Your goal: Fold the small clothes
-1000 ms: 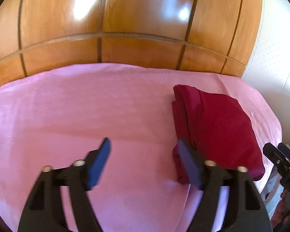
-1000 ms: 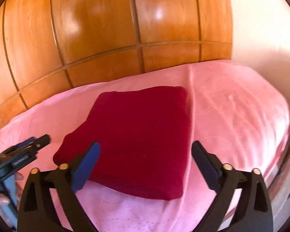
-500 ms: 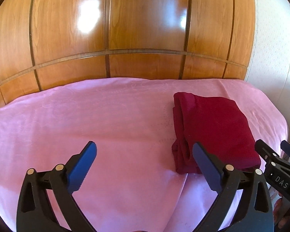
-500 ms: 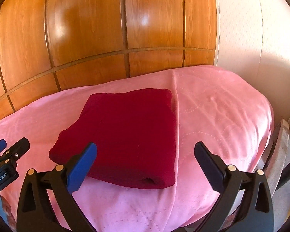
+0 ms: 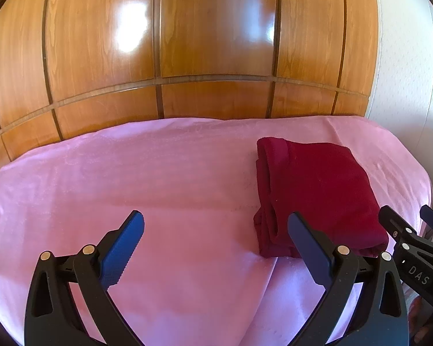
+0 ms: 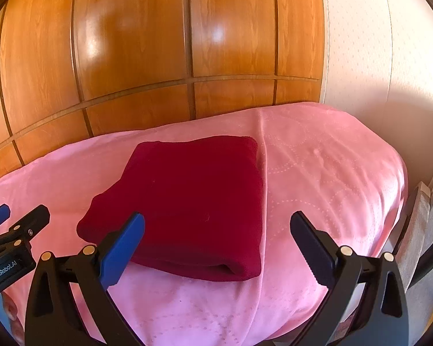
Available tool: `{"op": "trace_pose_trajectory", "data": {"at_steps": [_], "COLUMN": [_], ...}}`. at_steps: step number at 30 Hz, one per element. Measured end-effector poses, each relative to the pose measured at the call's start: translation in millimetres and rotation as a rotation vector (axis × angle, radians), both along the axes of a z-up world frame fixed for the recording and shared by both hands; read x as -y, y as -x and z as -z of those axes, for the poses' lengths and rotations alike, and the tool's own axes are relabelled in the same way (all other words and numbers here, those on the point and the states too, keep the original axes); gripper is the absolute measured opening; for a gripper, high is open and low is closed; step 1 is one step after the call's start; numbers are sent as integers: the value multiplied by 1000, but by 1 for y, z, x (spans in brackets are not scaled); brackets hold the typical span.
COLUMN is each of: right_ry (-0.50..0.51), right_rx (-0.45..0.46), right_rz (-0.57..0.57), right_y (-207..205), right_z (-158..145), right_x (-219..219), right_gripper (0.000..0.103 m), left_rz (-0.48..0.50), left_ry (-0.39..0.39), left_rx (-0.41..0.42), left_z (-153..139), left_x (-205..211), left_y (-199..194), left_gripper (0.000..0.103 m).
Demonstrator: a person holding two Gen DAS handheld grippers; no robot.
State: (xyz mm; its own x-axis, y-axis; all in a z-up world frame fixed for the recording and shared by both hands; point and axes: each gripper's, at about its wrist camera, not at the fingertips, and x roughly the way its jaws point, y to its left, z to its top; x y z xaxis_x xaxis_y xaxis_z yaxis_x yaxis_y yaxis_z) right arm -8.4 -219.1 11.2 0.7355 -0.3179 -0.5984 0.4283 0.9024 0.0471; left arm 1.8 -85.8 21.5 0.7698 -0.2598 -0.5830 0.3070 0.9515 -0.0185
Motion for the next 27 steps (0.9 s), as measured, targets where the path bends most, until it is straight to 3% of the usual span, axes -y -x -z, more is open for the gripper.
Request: {"op": "trace_pose_trajectory", "data": {"at_steps": [19,27], "right_ry": [-3,-17], "right_rx": [-1,6], "right_rz": [-8,1], "right_y": [-4,-7], "right_z": [-1,-2], "right_x": [1,5], "right_gripper": [101,101], "left_rz": [5,-13], "left_ry": [14,9], "left_rx": [56,-26], "left_z": [-10,1], "left_x": [-2,-1], "left_y": [2,-9], "left_gripper": [95,97]}}
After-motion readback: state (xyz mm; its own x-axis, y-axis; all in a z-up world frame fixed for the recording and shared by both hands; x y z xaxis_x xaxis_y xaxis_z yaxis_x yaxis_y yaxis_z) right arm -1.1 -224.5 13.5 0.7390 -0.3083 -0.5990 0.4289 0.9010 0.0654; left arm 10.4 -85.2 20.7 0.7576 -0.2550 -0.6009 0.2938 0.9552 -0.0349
